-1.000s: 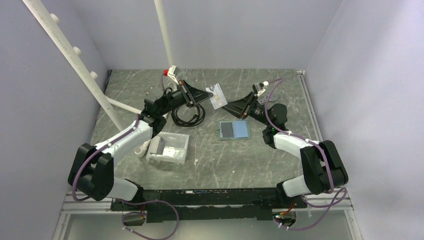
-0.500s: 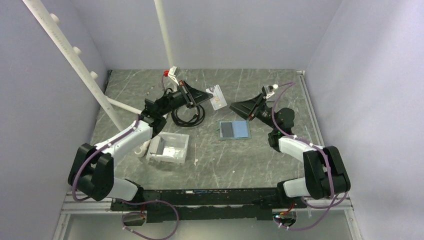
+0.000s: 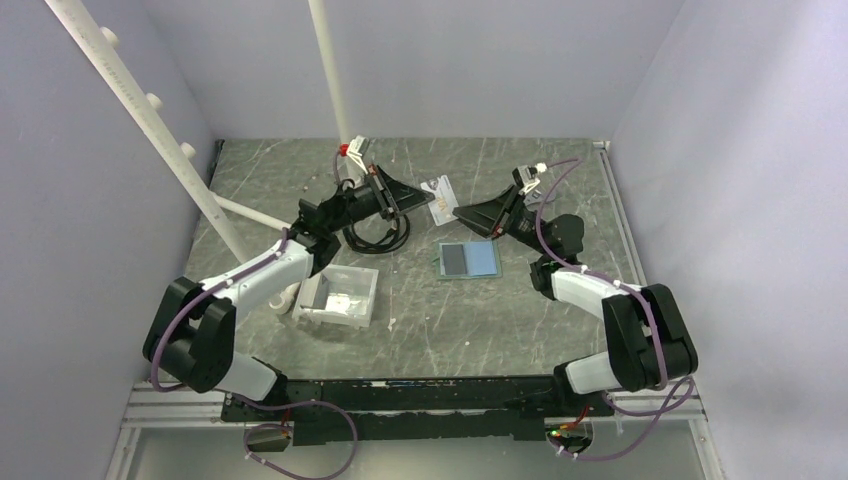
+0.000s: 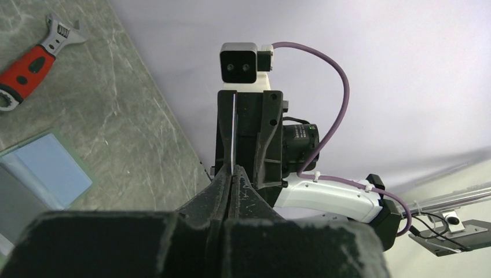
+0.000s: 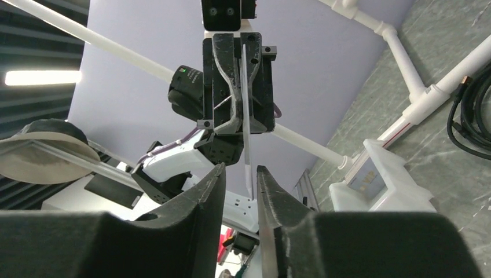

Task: Put the credit cards into the card holder
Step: Pick up the credit card from the storage box, then insert the credit card into the card holder.

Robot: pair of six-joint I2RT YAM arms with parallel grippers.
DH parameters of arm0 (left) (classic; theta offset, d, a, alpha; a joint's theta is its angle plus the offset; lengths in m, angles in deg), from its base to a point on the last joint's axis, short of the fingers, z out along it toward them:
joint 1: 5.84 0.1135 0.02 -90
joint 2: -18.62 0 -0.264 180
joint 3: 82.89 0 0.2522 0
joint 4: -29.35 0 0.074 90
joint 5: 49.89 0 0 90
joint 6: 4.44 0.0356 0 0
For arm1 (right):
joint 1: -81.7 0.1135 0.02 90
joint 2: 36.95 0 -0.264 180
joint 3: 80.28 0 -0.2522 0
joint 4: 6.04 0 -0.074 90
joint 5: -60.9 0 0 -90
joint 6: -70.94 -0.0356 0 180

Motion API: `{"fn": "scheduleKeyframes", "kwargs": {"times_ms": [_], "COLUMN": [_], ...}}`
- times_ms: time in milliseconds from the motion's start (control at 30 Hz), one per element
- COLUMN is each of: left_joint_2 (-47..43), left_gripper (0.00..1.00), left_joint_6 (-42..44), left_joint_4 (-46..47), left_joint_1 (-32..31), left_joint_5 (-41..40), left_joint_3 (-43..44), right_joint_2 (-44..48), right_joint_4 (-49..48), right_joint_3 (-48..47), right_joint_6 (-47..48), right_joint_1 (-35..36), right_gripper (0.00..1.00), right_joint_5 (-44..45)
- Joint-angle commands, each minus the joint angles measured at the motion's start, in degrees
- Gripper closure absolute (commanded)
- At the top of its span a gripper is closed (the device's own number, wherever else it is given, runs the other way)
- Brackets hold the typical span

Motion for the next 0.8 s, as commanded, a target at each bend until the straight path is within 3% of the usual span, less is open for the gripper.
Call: {"fn": "scheduleKeyframes", "kwargs": {"times_ms": [0,67,167,233,267,400,500,600,767], "left_joint_2": [0.5,0.9,1.7,1.9,1.8,0.7,4.0,9.6,19.8], "left_gripper": [1.0,1.0,1.0,0.99,0.92,0.4,0.18,0.09,0.08], "left_joint_6": [-0.6,-0.9,-1.1,0.8,2.7,13.1,19.7,24.6,29.9], "left_joint_4": [4.2,4.9,5.0,0.6,-4.6,-33.2,-48.5,-54.6,-62.5], "left_joint_1": [-0.9,-1.1,-1.4,-1.5,-1.5,-1.6,-2.1,-4.0,-9.3], "left_joint_5": [1.3,1.2,1.3,1.2,0.7,-7.0,-10.0,-9.8,-14.7], "left_joint_3": [1.3,1.0,0.7,1.5,2.4,8.4,13.9,18.2,25.9], "right_joint_2": [-1.2,-1.8,-2.0,-0.8,0.2,6.9,10.0,10.4,9.0], "right_joint_4": [-7.2,-7.4,-6.3,-0.5,4.7,32.6,51.9,60.6,63.6], "right_joint_3": [-1.0,-1.3,-1.2,-0.6,0.1,2.0,0.7,0.5,0.9], "right_joint_6": [-1.6,-1.5,-0.2,3.7,6.9,26.1,42.2,50.0,54.7], "right_joint_1": [0.1,0.1,0.0,-0.8,-1.5,-6.6,-9.2,-9.6,-10.6], "right_gripper": [0.74,0.8,0.97,1.0,1.0,1.0,1.0,1.0,1.0], "right_joint_5": [0.1,0.1,0.1,0.2,0.4,3.2,9.0,13.8,13.3]}}
